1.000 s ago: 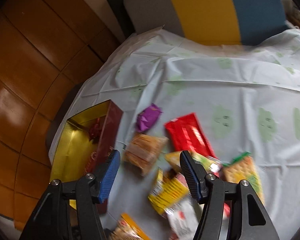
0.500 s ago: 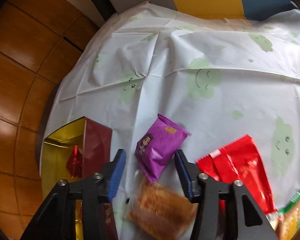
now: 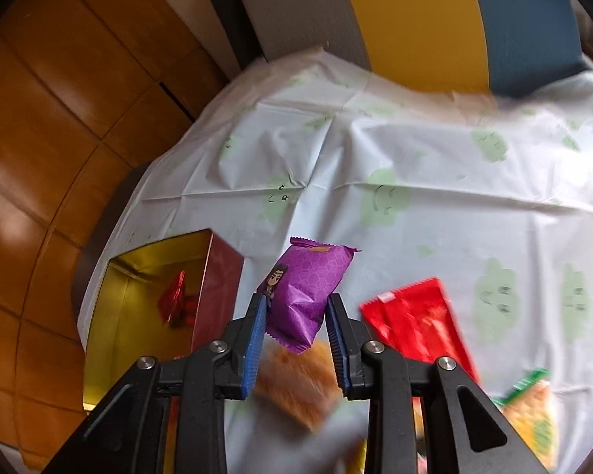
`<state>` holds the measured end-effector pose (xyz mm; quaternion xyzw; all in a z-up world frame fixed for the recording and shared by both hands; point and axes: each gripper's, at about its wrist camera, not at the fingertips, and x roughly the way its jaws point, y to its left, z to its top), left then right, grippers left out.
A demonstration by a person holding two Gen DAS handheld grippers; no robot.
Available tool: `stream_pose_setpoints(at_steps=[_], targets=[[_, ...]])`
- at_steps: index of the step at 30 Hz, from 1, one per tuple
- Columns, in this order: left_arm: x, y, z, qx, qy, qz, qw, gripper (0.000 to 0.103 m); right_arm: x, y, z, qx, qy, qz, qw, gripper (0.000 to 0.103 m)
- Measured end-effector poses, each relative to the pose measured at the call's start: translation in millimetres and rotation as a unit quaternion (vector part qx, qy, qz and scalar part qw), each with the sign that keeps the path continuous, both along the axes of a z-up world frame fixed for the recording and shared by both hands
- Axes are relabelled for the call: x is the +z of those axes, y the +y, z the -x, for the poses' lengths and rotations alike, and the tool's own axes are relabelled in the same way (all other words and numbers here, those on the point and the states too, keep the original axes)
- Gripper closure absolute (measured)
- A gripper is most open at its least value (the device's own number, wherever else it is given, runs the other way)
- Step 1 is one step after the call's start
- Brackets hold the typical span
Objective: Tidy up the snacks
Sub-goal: 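Lift the peanut bag with the left gripper while the right gripper grasps the purple packet, then lower the peanut bag into the gold tin and open the left gripper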
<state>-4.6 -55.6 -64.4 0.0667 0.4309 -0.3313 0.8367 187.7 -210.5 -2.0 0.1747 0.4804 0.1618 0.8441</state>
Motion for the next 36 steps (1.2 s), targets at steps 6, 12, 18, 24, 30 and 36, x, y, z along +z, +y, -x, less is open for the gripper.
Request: stream_pose_setpoints(at_steps=[6, 12, 18, 24, 30, 36], targets=[[-0.7, -3.0, -2.1, 0.007, 0.002, -0.003, 1.0, 0.059, 10.1, -34.5, 54.0, 0.004, -0.009, 0.027, 1.0, 0.072], [1.0, -7.9, -3.5, 0.011, 0.0, -0.016, 0.9998, 0.06, 5.6, -65.5, 97.1, -0.012, -0.003, 0.042, 0.999, 0.072], [15.7, -6.8, 0.7, 0.012, -0.009, -0.005, 0.9999, 0.061, -3.1, -78.2, 123.3, -0.018, -0.001, 0.042, 0.999, 0.072], [50.6, 14.0, 3.1, 0.035, -0.02, 0.036, 0.9985, 0.061, -20.5, -79.0, 133.6, -0.018, 0.008, 0.054, 0.998, 0.072], [89.9, 66.1, -21.4, 0.113, -0.023, 0.081, 0.99, 0.061, -29.6, -83.5, 137.1, -0.02, 0.013, 0.058, 0.998, 0.072], [89.5, 120.8, -77.2, 0.232, 0.021, 0.078, 0.9694, 0.061, -27.9, -78.7, 137.9, -0.012, 0.004, 0.07, 0.997, 0.072]])
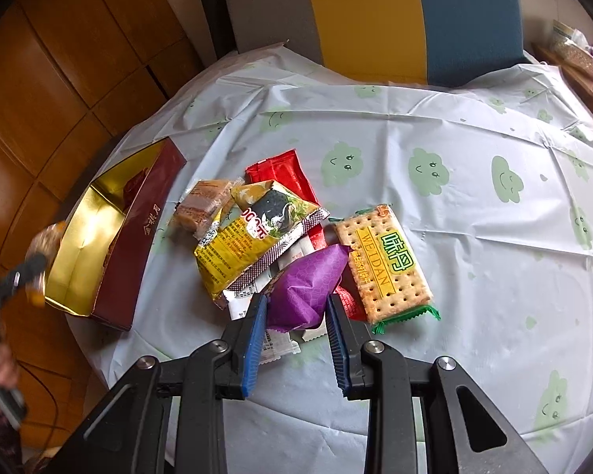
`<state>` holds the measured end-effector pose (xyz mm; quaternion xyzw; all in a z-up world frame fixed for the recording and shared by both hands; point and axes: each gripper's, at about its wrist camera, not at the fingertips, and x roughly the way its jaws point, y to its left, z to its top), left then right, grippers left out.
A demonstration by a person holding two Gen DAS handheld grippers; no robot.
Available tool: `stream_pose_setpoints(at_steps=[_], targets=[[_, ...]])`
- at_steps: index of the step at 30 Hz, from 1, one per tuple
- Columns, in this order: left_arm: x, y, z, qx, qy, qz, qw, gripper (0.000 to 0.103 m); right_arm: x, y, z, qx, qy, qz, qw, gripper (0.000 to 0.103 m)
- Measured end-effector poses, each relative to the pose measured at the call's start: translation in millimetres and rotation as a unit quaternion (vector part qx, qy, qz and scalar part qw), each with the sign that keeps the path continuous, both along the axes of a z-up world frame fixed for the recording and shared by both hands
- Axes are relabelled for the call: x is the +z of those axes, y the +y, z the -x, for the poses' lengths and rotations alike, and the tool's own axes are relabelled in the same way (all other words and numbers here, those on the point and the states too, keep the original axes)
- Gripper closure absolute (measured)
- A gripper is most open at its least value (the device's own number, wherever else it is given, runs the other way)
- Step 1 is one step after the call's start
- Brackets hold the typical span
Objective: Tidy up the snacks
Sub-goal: 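Lower the peanut bag into the gold tin and open the left gripper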
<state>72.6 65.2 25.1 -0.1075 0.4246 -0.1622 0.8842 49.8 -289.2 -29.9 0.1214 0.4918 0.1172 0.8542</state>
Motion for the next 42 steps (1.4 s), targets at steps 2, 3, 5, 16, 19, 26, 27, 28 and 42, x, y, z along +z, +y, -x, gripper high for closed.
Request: stream_pose_setpoints(at_steps=[2, 3, 5, 16, 19, 26, 27, 28, 42], targets=[[-7.8, 17.8, -19.9, 0.032, 0.02, 0.002, 0.9993, 0.061, 1.1, 1.4, 0.4, 0.003, -0.004, 0.002, 1.0, 0.072], [-13.3, 25.9, -31.9, 0.049, 0.033, 0.001, 0.9983, 0.061, 1.6, 1.6, 0.2, 0.004, -0.005, 0.003, 1.0, 0.072], [-24.3, 36.2, -50.8, 0.068, 0.053, 0.004, 0.9963, 0.061, 1.5, 1.9, 0.1, 0.005, -0.006, 0.003, 1.0, 0.072], [-75.3, 19.0, -136.6, 0.085, 0.116, -0.05, 0.9884, 0.059, 3.1, -0.5, 0.1, -0.002, -0.01, 0.001, 1.0, 0.072], [-83.2, 11.7, -149.3, 0.089, 0.13, -0.047, 0.9865, 0.056, 3.7, -1.1, 0.6, -0.004, -0.013, 0.005, 1.0, 0.072], [-64.6, 5.6, -125.7, 0.086, 0.089, -0.069, 0.9899, 0.039, 5.5, -2.3, -0.2, -0.008, -0.017, 0.009, 1.0, 0.072], [-59.0, 6.3, -118.7, 0.088, 0.077, -0.074, 0.9904, 0.035, 6.1, -2.3, 0.4, -0.008, -0.019, 0.009, 1.0, 0.072], [-55.1, 7.1, -114.3, 0.091, 0.07, -0.079, 0.9902, 0.033, 6.8, -2.3, 0.8, -0.01, -0.021, 0.011, 1.0, 0.072], [-9.0, 4.3, -7.5, 0.112, -0.031, -0.138, 0.9835, 0.033, 14.9, 7.3, 9.4, 0.004, -0.037, 0.001, 0.999, 0.072]])
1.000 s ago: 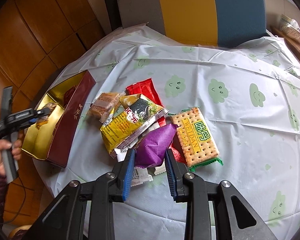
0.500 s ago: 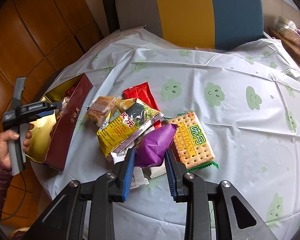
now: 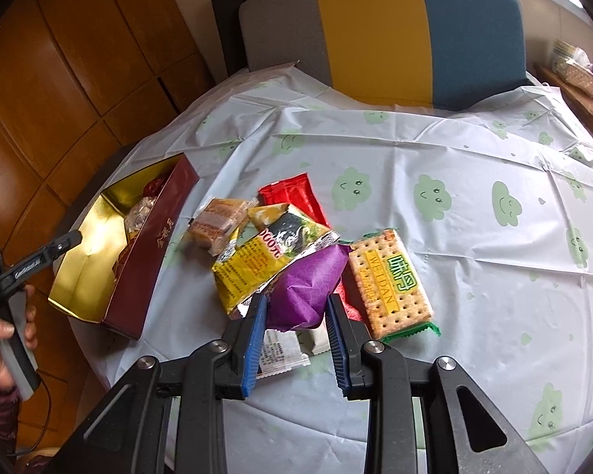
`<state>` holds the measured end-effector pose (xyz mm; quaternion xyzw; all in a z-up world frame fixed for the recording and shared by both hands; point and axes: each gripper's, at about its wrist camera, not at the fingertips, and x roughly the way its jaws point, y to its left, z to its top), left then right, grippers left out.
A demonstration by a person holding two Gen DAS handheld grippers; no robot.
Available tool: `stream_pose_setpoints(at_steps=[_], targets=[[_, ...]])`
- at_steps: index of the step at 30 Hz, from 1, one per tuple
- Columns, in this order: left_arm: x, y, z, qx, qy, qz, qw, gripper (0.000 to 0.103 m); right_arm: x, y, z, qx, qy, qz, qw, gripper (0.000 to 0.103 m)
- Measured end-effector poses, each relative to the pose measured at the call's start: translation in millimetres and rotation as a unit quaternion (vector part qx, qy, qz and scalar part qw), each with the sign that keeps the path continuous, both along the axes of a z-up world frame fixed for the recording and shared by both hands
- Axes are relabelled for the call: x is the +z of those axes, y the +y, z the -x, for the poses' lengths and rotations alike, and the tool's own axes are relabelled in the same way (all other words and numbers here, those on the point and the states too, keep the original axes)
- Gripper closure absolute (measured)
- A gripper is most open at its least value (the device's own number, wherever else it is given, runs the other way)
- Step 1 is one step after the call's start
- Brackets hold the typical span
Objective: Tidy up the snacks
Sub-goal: 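Lower the peanut bag into the gold tin and open the left gripper, then carry the purple packet over the gold tin and open the right gripper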
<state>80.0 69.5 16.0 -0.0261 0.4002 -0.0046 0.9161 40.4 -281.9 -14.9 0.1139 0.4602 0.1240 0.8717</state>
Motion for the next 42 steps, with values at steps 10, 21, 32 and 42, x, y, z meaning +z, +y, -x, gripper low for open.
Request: stream_pose_setpoints(at_steps=[10, 21, 32, 42], targets=[[-7.2, 2.1, 30.9, 0.003, -0.008, -0.014, 0.9999, 0.033, 6.4, 18.1, 9.1, 0.02, -0.007, 0.0, 1.0, 0.072], [-12.6, 11.9, 39.0, 0.007, -0.005, -0.001, 1.0, 0.033, 20.7, 82.2, 6.4, 0.089, -0.018, -0.021, 0.996, 0.072], [-17.3, 23.9, 41.8, 0.018, 0.0, 0.008, 0.9998, 0.033, 30.8, 164.3, -4.9, 0.166, -0.027, -0.028, 0.985, 0.072], [-23.7, 35.9, 43.1, 0.031, 0.006, 0.018, 0.9993, 0.033, 24.3, 205.3, -15.4, 0.197, -0.015, -0.016, 0.98, 0.072]])
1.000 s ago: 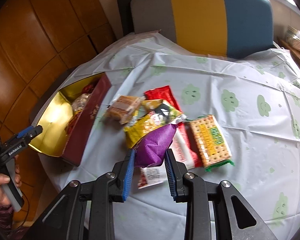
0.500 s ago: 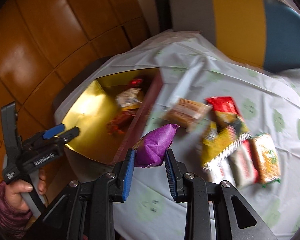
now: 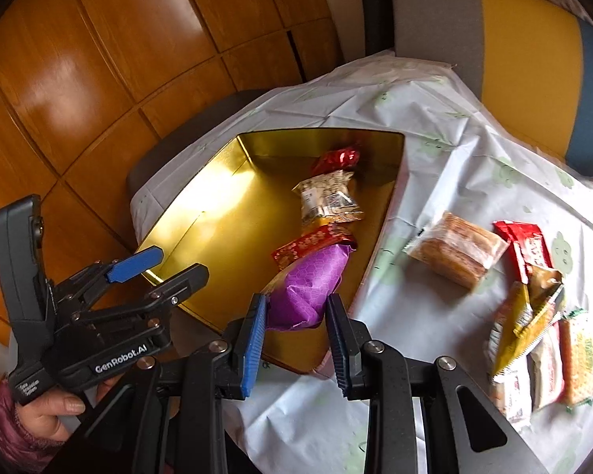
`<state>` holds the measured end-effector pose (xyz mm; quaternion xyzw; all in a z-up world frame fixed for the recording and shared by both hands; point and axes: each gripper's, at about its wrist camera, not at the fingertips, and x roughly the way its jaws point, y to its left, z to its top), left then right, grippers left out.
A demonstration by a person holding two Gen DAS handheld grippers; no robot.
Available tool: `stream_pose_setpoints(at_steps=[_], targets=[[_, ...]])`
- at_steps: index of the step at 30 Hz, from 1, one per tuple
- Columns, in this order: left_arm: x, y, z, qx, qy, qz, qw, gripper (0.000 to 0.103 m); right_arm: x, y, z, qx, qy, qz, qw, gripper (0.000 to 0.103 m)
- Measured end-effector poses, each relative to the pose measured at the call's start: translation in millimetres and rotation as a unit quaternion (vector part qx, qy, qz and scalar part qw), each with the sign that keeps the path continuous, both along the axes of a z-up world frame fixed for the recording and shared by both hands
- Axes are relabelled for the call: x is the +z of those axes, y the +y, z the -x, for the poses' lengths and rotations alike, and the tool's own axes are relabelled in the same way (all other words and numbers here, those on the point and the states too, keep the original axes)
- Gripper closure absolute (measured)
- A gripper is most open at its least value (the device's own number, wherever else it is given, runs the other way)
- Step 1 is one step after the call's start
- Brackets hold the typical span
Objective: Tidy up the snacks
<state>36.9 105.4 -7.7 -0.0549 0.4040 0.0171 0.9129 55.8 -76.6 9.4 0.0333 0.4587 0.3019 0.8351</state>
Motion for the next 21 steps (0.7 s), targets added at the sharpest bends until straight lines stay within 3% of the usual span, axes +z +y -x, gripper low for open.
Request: stream_pose_setpoints(at_steps=[9, 21], targets=[[-5.0, 12.3, 0.9, 0.013, 0.003, 0.005, 0.9999, 0.033, -17.4, 23.3, -11.0, 0.001, 0.013, 0.031, 0.999, 0.071], [-9.3, 16.7, 0.9, 0.018, 0.006, 0.009, 0.9998, 0.033, -25.8, 19.7, -11.5, -0.015, 0.019, 0.039, 0.999, 0.069]])
